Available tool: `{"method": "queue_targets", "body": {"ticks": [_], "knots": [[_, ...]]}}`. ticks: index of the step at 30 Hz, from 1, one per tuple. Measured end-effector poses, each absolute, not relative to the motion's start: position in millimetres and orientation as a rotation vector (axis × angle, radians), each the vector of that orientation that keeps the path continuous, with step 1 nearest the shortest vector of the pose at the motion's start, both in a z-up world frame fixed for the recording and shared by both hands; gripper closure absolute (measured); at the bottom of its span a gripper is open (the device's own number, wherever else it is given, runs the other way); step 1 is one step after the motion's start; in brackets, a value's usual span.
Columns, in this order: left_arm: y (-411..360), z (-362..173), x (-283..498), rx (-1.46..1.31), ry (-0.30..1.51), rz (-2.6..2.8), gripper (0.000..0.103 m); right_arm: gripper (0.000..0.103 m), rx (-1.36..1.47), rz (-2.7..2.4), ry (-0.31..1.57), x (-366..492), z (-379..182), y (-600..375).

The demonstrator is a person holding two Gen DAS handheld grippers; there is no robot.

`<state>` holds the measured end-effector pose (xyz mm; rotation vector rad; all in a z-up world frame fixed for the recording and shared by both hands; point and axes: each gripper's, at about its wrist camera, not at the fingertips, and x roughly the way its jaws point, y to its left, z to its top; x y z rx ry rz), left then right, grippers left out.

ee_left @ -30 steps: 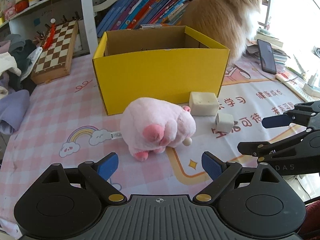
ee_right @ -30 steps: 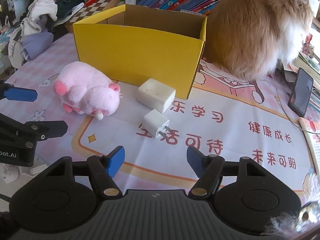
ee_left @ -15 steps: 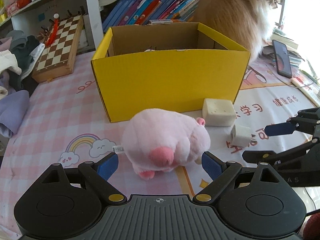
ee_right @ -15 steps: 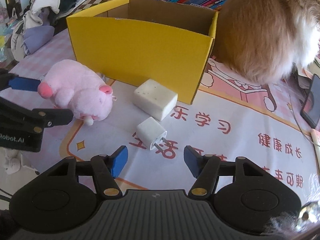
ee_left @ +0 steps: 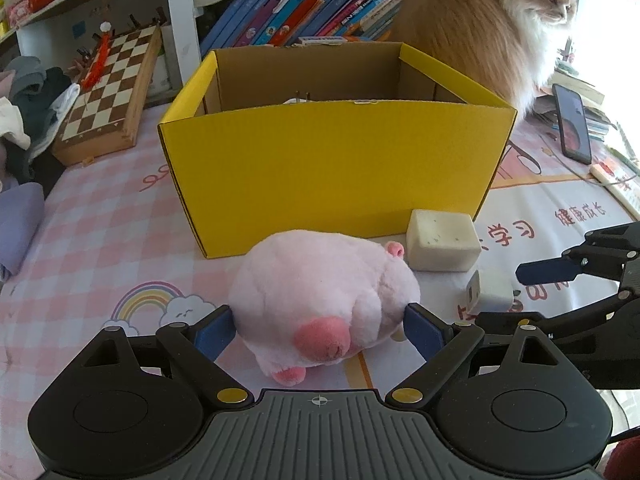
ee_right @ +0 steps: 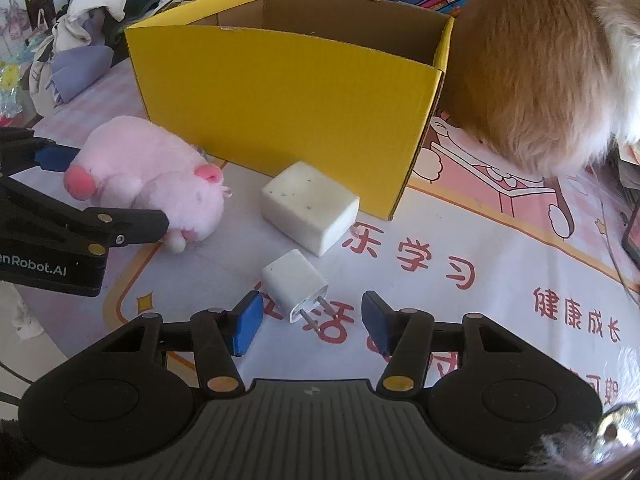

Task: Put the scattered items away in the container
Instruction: 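Close the left tool on the pig plush while the right tool grips the small white charger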

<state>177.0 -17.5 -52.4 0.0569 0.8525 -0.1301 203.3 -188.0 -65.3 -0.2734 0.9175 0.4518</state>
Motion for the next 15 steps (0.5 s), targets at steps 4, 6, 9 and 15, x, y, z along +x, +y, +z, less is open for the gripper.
{"method": "queue_targets", "body": {"ticks": [4, 6, 9, 15], "knots": [[-16.1, -55.0, 179.6, 0.047, 0.865, -0.133, 0.011, 0.055, -0.282, 0.474, 0.915, 207.1, -66.5, -184.8], [-15.2, -56.3, 180.0, 0.041, 0.869, -0.136, 0.011, 0.060, -0.282, 0.478, 0.917, 207.2, -66.6, -184.4], [-13.8, -57.0, 179.2, 0.033, 0.868, -0.140, 0.015, 0.068, -0.280, 0.482, 0.920, 207.1, -66.8, -184.0], [-10.7, -56.3, 175.7, 0.026, 0.868, -0.154, 0.046, 0.071, -0.277, 0.492, 0.927, 207.0, -67.2, -183.2]]}}
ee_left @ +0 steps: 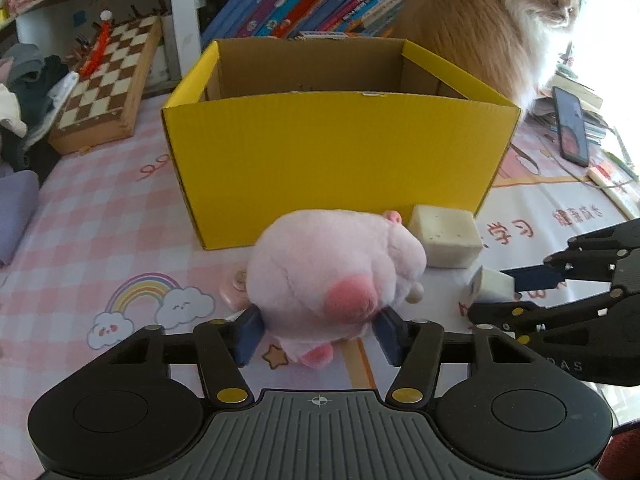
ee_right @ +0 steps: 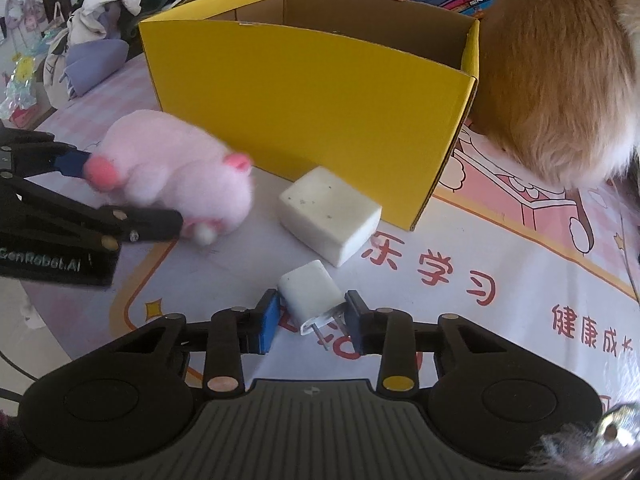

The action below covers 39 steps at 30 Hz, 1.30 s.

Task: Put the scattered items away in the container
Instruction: 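Close the left tool on the pig plush while the right tool grips the small white charger, then lift and carry the pig with the left tool while the right tool carries the charger over the box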

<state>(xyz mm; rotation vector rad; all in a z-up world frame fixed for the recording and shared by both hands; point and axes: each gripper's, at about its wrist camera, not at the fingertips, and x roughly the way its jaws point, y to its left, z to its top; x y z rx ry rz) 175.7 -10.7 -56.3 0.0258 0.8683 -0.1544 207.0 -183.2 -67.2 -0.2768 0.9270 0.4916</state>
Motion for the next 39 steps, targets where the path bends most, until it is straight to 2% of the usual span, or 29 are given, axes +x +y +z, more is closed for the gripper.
{"method": "queue_targets", "body": {"ticks": [9, 39], "knots": [[-12.7, -49.1, 161.6, 0.026, 0.859, -0.215, 0.057, 0.071, -0.261, 0.460, 0.919, 195.4, -61.4, -188.3], [5.9, -12.6, 107.6, -0.001, 0.748, -0.246, 0.058, 0.071, -0.235, 0.430, 0.853, 145.8, -33.8, -182.4]]}}
